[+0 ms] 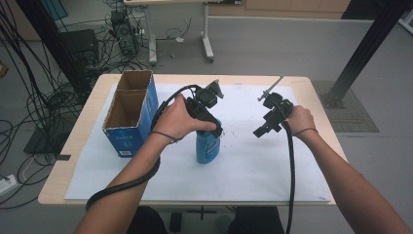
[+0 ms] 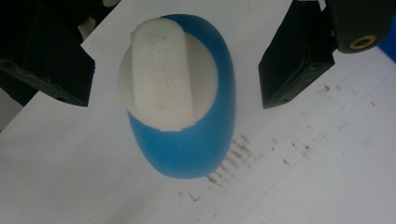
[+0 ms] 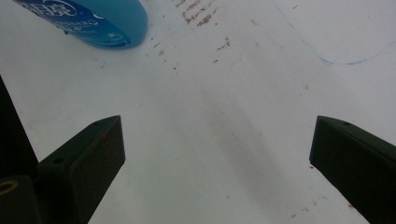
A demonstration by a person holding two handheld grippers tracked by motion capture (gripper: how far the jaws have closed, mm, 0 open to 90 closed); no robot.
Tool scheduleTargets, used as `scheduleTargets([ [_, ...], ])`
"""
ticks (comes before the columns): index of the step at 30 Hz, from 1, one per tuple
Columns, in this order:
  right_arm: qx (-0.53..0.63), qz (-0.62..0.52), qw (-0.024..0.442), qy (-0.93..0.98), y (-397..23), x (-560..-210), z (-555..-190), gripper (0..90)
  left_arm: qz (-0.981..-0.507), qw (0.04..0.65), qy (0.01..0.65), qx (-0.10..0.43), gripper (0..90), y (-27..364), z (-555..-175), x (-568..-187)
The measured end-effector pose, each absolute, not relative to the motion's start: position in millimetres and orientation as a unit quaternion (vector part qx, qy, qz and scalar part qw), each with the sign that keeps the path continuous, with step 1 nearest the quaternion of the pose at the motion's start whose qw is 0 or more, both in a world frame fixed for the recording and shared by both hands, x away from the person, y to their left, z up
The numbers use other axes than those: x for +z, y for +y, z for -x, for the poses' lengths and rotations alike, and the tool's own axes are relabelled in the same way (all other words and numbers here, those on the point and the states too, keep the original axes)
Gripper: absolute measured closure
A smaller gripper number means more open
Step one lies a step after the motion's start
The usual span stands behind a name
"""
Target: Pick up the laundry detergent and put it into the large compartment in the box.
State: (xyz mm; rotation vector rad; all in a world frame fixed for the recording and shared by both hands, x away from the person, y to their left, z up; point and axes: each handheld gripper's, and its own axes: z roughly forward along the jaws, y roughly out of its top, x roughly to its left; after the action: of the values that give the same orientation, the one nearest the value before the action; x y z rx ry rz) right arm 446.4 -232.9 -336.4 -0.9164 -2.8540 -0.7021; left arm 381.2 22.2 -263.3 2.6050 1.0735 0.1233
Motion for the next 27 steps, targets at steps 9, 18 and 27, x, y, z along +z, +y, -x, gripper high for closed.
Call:
scheduleTargets([
  [9,-0.228,0.299,0.030,-0.926,-233.4,-336.9,-446.5,3.1,-0.913,0.155,0.376,0.041,11.1,21.6,-381.2,-272.1],
  [18,-0.228,0.299,0.032,-0.926,-233.0,-338.1,-446.9,3.1,-0.914,0.148,0.377,0.039,11.1,21.0,-382.3,-278.1],
  [27,-0.227,0.299,0.030,-0.926,-233.0,-337.5,-446.9,3.1,-0.914,0.149,0.376,0.038,11.1,20.6,-382.8,-278.1],
])
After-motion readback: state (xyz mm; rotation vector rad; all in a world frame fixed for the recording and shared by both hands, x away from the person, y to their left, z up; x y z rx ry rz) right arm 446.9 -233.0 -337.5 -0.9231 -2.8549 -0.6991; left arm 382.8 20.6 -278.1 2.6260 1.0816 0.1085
